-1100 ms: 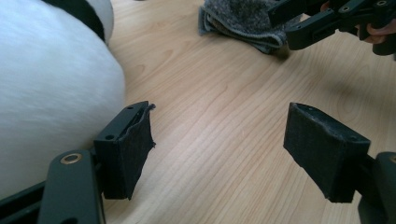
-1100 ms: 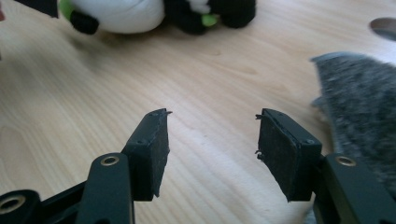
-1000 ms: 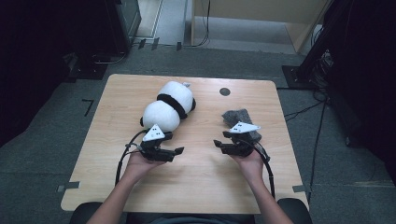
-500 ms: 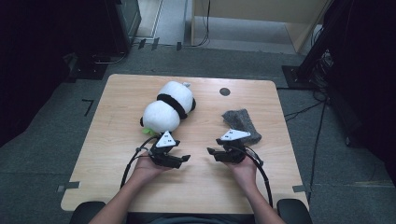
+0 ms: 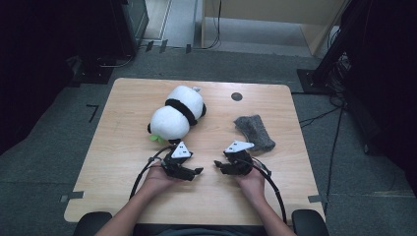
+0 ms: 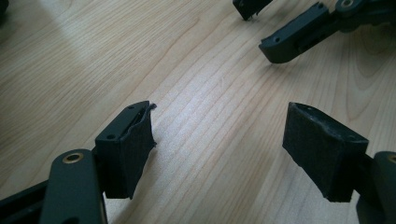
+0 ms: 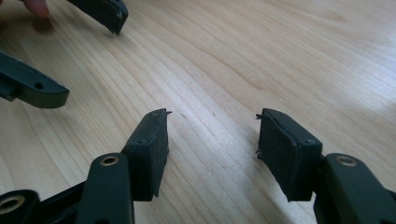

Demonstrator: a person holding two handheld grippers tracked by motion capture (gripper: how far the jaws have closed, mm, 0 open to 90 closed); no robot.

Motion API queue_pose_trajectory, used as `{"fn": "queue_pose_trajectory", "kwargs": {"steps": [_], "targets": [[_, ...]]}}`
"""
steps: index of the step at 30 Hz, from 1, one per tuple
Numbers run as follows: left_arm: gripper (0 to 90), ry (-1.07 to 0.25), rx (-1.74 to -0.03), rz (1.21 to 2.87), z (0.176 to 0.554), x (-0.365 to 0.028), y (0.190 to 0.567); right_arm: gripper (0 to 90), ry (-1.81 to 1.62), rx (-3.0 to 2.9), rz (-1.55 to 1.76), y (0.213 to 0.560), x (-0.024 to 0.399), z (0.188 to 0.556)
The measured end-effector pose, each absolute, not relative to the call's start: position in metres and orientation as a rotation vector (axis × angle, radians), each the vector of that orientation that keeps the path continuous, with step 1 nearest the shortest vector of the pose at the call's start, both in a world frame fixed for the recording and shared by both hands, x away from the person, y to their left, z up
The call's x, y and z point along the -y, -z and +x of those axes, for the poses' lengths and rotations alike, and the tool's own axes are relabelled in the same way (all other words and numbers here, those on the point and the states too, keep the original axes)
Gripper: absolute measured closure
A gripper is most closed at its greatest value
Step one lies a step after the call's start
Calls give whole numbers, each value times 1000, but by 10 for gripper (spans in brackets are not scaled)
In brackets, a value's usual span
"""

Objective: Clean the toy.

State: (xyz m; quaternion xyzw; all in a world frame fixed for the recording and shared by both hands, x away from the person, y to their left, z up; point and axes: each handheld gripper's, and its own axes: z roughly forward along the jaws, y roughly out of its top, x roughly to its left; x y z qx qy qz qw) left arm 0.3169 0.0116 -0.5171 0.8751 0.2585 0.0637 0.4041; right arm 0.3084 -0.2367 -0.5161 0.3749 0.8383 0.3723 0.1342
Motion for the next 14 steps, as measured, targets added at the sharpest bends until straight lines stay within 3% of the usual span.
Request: {"fn": "queue_pose_trajectory", "kwargs": {"steps": [4, 14], "targets": [[241, -149, -664, 2217, 318, -11, 518, 423, -1086, -2412, 1075, 518, 235, 308], [236, -158, -660, 2221, 317, -10, 518, 285, -1108, -2404, 1035, 522, 232, 311]]}}
